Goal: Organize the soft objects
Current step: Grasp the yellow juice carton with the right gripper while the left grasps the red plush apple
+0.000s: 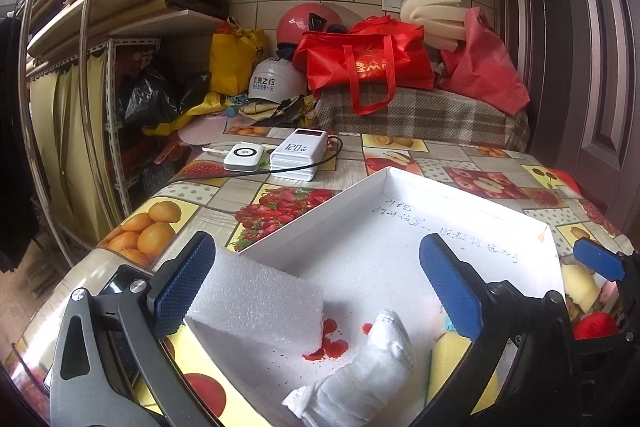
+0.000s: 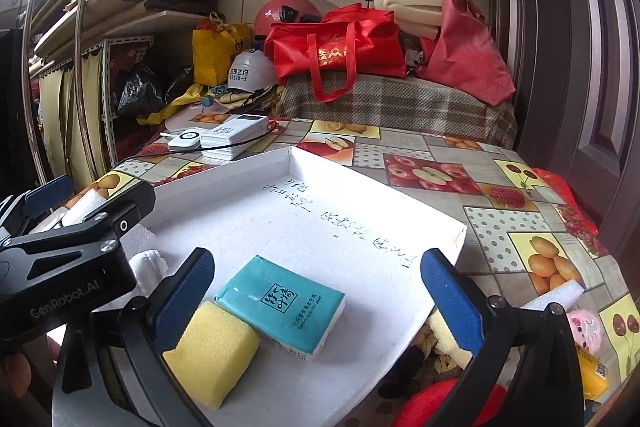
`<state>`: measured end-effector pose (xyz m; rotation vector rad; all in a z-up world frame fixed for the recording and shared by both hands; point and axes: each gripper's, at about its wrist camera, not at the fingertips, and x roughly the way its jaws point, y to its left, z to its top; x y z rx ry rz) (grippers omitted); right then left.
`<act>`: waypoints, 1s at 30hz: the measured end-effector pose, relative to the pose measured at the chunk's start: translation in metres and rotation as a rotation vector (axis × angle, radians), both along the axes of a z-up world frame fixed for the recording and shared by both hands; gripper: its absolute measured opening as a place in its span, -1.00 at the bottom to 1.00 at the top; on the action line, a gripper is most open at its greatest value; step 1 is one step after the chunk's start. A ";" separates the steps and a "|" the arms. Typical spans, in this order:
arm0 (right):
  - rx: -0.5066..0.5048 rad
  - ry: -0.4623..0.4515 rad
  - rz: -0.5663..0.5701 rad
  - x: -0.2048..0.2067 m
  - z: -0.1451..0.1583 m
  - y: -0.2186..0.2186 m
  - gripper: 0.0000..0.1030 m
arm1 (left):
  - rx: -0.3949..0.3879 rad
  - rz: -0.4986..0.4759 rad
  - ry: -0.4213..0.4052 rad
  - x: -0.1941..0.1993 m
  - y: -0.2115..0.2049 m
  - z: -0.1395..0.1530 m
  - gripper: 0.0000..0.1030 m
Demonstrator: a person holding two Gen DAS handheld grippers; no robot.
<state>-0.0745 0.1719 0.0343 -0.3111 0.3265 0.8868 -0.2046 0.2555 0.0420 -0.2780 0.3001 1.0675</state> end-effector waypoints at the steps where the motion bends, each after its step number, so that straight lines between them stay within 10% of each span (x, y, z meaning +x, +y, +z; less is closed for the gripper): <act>1: 0.000 -0.014 0.004 -0.003 0.000 0.000 1.00 | 0.002 0.000 -0.004 0.000 0.000 0.000 1.00; 19: 0.087 -0.102 0.050 -0.026 0.007 -0.040 1.00 | 0.070 -0.083 -0.071 -0.014 -0.036 0.007 1.00; 30: 0.158 -0.129 -0.090 -0.010 0.018 -0.127 0.99 | 0.076 -0.407 0.031 0.029 -0.095 0.007 1.00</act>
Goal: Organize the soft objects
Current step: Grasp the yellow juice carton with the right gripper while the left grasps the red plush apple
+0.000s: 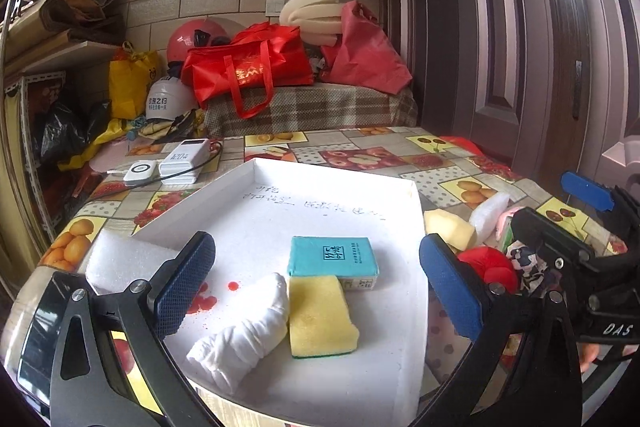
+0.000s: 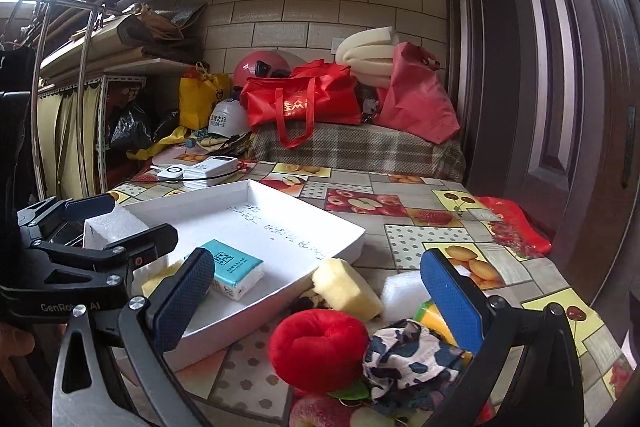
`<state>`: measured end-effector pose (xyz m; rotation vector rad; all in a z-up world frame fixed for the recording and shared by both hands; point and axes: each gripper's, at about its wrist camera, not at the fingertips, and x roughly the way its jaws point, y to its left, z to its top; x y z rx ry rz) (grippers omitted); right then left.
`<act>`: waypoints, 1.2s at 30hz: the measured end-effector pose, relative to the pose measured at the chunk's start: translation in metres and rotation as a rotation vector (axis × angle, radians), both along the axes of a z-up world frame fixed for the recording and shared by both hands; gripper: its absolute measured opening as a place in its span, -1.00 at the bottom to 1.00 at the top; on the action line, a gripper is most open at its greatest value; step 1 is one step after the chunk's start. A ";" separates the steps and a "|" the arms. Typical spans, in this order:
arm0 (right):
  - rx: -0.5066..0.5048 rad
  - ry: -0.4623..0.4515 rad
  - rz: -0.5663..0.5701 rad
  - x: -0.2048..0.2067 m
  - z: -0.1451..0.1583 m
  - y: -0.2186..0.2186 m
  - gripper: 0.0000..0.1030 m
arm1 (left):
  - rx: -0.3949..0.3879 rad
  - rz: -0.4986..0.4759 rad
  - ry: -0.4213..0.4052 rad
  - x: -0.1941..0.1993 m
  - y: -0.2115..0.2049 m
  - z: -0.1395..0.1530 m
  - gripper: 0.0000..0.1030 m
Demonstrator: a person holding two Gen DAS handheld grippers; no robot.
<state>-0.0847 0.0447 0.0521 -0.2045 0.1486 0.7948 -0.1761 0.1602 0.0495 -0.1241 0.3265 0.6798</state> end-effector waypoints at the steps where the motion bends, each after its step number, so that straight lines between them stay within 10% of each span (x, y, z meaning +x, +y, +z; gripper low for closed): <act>1: 0.019 0.001 -0.032 0.007 0.002 -0.013 1.00 | 0.022 -0.030 0.011 0.005 -0.009 0.000 1.00; 8: -0.005 0.136 -0.127 0.084 0.001 -0.081 0.97 | -0.061 -0.215 0.082 0.048 -0.047 -0.004 0.99; 13: -0.021 0.299 -0.060 0.115 -0.008 -0.107 0.53 | -0.135 -0.226 0.149 0.081 -0.049 -0.010 0.99; 25: -0.182 0.349 0.112 0.109 -0.025 -0.069 0.17 | -0.126 -0.234 0.289 0.117 -0.058 -0.023 0.87; 36: -0.242 0.454 0.190 0.117 -0.036 -0.056 -0.47 | -0.211 -0.269 0.348 0.132 -0.049 -0.034 0.21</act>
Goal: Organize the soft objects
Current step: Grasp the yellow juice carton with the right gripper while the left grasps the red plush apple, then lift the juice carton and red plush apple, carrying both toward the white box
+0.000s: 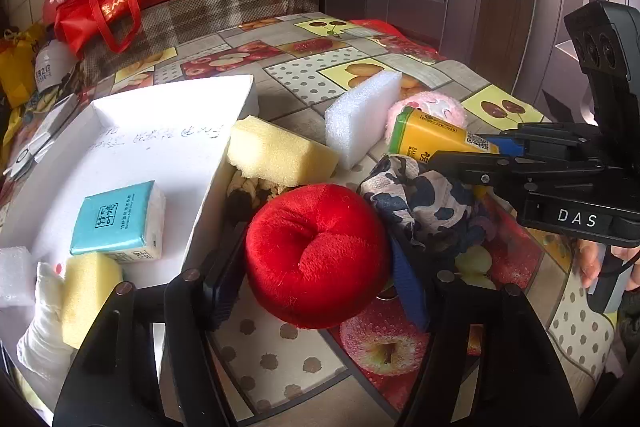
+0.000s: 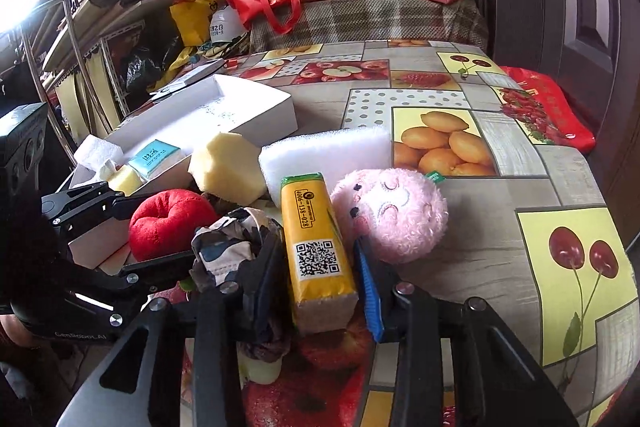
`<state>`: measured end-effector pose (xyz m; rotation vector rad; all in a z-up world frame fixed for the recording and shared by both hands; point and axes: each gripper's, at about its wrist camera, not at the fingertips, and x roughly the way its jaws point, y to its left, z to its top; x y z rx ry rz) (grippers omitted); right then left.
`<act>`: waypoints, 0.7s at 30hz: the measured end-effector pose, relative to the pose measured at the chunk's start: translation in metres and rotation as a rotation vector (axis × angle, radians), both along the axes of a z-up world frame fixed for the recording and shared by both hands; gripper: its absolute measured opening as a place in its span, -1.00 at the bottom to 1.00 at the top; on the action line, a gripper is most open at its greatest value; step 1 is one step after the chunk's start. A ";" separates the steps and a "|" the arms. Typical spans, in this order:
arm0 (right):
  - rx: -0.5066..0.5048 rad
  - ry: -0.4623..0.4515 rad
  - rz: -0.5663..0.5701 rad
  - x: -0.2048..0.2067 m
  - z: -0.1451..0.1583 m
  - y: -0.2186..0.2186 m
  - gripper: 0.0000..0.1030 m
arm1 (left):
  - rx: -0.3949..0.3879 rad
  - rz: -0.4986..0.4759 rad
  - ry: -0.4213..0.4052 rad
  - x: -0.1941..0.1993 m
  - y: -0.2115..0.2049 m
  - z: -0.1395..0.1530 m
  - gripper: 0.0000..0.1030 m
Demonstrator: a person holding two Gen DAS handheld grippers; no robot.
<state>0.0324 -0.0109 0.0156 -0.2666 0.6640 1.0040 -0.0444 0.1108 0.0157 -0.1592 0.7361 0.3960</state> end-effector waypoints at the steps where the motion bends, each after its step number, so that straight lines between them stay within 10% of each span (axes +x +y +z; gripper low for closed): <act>1: -0.001 0.000 0.008 -0.001 0.000 0.001 -0.55 | 0.003 -0.001 -0.007 -0.001 -0.001 0.001 0.19; 21: 0.237 -0.220 -0.252 -0.022 0.035 -0.050 -0.56 | 0.204 0.099 -0.191 -0.039 -0.018 0.026 0.16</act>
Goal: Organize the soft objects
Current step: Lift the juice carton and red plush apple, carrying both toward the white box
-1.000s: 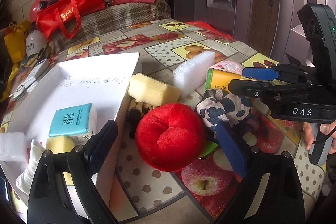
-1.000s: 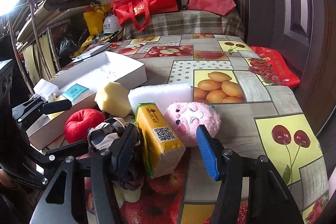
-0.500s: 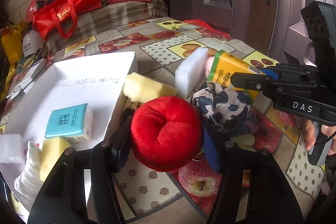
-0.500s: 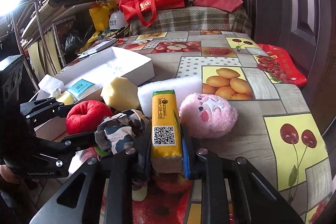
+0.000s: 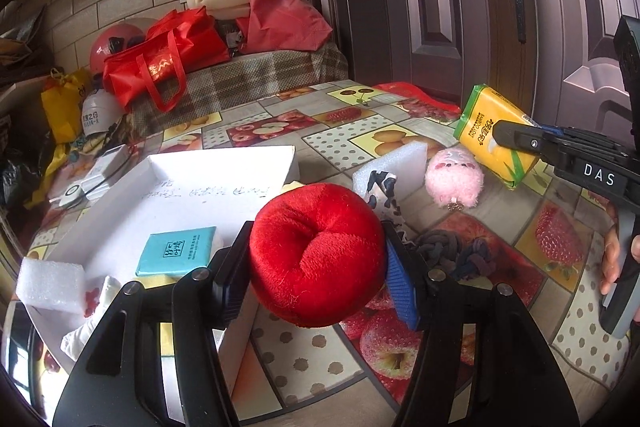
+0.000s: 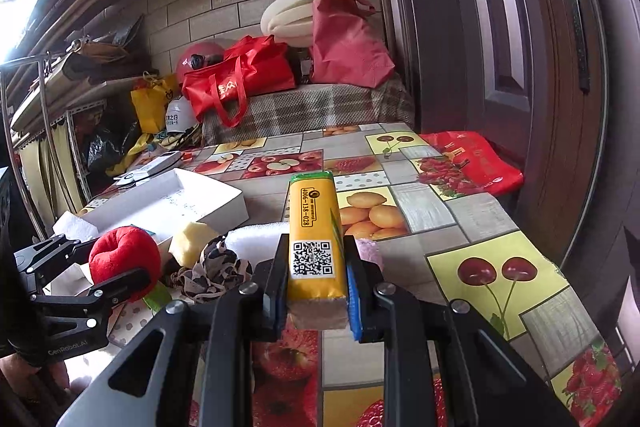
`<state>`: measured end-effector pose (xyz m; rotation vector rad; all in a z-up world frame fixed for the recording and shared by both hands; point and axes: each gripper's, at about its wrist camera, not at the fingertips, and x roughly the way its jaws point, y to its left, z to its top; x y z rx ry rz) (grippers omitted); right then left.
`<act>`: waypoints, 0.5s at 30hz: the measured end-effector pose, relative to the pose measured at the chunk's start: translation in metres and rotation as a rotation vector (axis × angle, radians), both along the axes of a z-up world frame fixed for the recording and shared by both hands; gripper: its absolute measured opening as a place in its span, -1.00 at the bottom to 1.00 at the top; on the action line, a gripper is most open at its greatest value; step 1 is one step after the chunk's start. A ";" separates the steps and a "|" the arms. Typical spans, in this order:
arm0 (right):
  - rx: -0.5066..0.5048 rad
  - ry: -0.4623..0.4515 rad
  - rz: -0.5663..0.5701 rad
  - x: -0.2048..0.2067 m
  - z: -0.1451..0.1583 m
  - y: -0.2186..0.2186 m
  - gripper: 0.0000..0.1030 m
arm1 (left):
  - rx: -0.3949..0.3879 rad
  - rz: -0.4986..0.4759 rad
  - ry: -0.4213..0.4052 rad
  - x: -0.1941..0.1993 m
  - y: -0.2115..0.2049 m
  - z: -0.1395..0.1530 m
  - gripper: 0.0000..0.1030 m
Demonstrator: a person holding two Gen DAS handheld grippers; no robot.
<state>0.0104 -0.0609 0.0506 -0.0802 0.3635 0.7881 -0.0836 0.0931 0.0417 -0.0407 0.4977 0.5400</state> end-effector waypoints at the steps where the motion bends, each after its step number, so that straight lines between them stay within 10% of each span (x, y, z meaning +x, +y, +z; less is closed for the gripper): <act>1: 0.000 -0.001 -0.002 0.000 0.000 0.000 -0.56 | 0.001 -0.002 -0.006 0.000 0.000 0.001 0.16; 15: 0.127 -0.006 -0.072 -0.008 0.005 -0.022 -0.56 | -0.008 -0.015 -0.108 -0.018 -0.002 0.008 0.16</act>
